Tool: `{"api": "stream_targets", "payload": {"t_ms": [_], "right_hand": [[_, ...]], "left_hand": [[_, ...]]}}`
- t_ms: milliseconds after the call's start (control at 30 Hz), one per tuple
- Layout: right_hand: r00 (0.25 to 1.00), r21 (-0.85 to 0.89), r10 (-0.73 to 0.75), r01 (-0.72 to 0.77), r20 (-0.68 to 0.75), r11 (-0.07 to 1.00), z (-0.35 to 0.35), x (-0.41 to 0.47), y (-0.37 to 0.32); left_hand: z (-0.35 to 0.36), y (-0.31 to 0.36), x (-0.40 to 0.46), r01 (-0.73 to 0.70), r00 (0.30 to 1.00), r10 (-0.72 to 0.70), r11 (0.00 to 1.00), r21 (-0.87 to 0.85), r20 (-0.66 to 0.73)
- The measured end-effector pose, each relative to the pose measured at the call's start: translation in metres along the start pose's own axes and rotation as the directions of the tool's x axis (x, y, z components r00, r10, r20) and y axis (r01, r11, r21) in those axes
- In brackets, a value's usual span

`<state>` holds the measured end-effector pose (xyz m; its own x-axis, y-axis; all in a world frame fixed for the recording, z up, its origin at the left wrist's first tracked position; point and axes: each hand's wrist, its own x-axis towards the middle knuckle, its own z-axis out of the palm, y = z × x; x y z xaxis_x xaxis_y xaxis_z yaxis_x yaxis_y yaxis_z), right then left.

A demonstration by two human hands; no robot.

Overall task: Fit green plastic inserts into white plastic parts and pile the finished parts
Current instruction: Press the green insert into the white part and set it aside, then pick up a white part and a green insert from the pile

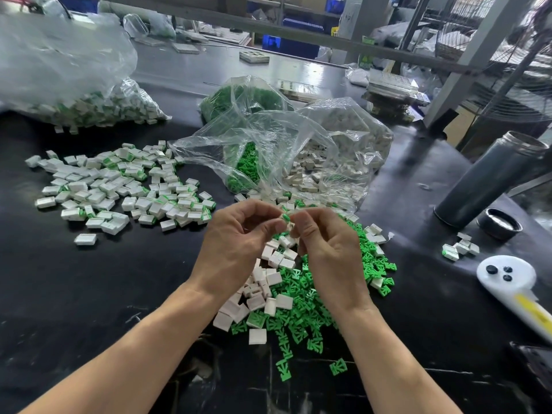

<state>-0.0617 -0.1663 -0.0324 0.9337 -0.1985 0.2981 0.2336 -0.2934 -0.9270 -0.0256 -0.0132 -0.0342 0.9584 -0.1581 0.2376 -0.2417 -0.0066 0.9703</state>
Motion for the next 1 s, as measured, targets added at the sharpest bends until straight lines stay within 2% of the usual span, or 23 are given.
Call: {"api": "stream_targets", "payload": {"t_ms": [133, 233, 500, 767, 1000], "right_hand": [[0.999, -0.049, 0.011, -0.010, 0.034, 0.999, 0.0002, 0.0002, 0.0035], [0.998, -0.022, 0.054, -0.053, 0.024, 0.998, -0.0004, 0.0003, 0.0039], [0.995, -0.054, 0.102, -0.102, -0.010, 0.993, -0.0011, -0.0010, 0.0045], [0.990, -0.075, 0.136, -0.138, -0.033, 0.988, 0.0018, -0.0009, 0.0081], [0.989, -0.036, 0.147, -0.146, 0.007, 0.989, 0.0000, -0.0005, 0.0049]], "left_hand": [[-0.0007, -0.0021, -0.0001, -0.011, 1.000, 0.010, 0.999, 0.048, 0.018], [-0.0004, -0.0021, -0.0014, -0.028, 0.999, 0.025, 0.997, 0.069, 0.038], [-0.0014, -0.0100, -0.0009, -0.118, 0.990, 0.089, 0.944, 0.308, 0.106], [-0.0018, -0.0085, -0.0019, -0.145, 0.988, 0.114, 0.902, 0.407, 0.101], [-0.0010, -0.0020, -0.0039, -0.217, 0.976, 0.187, 0.849, 0.481, 0.111]]}}
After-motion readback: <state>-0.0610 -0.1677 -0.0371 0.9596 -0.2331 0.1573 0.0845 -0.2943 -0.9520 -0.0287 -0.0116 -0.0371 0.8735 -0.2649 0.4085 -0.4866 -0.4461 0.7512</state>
